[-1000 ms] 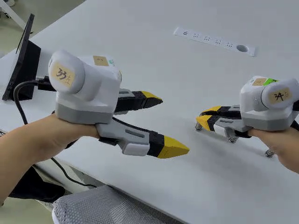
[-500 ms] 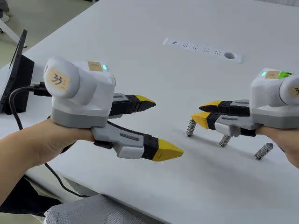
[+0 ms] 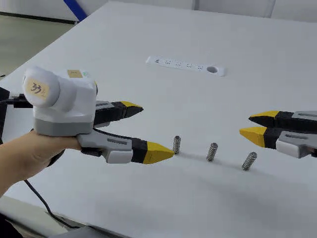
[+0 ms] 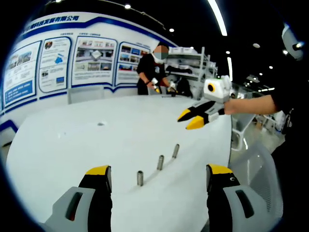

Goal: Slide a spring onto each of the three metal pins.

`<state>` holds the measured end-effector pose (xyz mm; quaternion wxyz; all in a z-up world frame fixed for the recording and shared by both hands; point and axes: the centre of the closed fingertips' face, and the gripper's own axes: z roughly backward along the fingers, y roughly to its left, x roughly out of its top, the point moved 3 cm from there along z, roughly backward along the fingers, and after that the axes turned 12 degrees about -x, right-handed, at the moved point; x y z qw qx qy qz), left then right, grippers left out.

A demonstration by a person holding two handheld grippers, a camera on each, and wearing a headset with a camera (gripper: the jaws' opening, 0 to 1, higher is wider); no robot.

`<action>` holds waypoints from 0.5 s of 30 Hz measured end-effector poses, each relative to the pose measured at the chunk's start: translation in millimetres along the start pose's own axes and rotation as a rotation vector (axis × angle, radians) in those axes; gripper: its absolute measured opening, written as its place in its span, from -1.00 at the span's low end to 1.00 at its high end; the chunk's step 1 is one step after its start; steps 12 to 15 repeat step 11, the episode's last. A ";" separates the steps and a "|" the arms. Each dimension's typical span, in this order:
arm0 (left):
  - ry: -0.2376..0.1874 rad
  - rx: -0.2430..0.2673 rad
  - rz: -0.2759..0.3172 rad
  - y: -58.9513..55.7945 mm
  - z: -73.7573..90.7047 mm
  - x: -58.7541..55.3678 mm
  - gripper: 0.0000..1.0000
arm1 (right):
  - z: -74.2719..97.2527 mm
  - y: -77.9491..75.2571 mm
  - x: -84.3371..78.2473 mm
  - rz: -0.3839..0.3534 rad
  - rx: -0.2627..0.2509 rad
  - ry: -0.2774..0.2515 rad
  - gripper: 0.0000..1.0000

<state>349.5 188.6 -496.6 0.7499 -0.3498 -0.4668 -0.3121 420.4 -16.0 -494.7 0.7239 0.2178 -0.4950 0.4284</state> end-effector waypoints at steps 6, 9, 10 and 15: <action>0.032 0.023 0.003 5.3 1.3 -10.7 0.65 | 33.0 -18.6 -22.9 -0.030 -0.060 0.024 -0.48; 0.035 0.031 -0.013 5.3 1.2 -12.8 0.68 | 43.2 -22.4 -33.5 -0.044 -0.071 0.040 -0.44; 0.036 0.035 -0.028 5.6 1.0 -12.8 0.72 | 47.0 -22.8 -36.8 -0.047 -0.071 0.043 -0.41; 0.037 0.037 -0.036 6.1 0.9 -12.5 0.75 | 49.4 -22.7 -38.6 -0.044 -0.071 0.044 -0.39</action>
